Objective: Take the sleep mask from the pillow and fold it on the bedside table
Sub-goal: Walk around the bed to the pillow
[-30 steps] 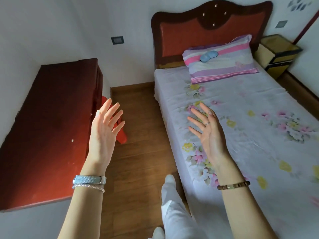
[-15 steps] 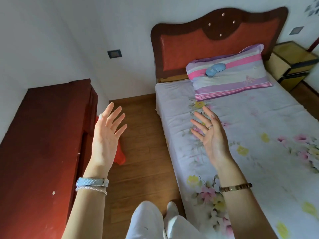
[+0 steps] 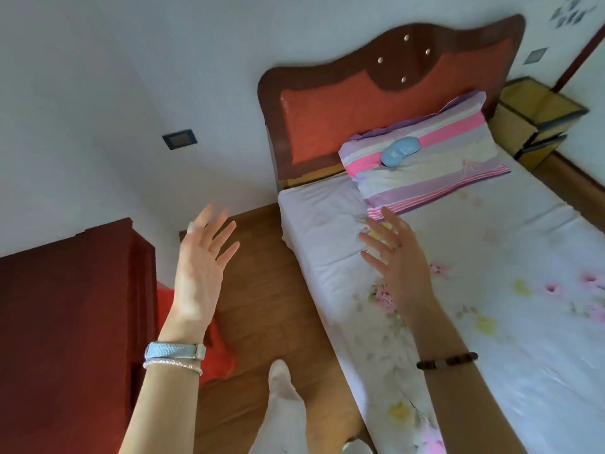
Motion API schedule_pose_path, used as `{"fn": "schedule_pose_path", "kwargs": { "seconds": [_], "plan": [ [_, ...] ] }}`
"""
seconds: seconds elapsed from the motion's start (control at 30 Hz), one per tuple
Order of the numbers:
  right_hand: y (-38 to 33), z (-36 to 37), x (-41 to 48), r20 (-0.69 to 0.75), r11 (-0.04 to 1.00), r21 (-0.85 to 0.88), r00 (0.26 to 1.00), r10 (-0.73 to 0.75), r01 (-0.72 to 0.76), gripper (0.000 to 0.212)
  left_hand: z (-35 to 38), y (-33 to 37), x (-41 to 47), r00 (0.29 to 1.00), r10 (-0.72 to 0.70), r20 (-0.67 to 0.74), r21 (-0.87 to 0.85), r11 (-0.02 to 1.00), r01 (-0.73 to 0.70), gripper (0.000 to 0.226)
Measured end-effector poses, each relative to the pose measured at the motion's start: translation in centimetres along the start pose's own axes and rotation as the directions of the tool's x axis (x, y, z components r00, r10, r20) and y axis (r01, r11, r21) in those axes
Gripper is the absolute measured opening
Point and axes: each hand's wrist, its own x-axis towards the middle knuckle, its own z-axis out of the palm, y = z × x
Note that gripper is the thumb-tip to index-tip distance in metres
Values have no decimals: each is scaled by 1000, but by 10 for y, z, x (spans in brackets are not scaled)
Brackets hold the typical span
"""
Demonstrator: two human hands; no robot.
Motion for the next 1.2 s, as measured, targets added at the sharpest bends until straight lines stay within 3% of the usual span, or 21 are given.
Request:
{"fn": "schedule_pose_path", "kwargs": {
  "seconds": [0.23,0.4,0.73,1.2],
  "plan": [
    [-9,45,82,-150,982,181,988,-20,47,38,-12,20,138,988,-49,146,15,999,47,51],
    [-25,59,122,-304,993,42,948,-96,114,28,9,25,210,967,-97,234,-7,995,102,44],
    [-52,33,224,-447,984,39,884,-137,172,35,82,-14,343,897,-169,408,66,986,156,44],
    [-91,-31,360,-589,983,97,805,-67,153,30,218,-80,494,818,-331,471,227,941,250,47]
  ]
}}
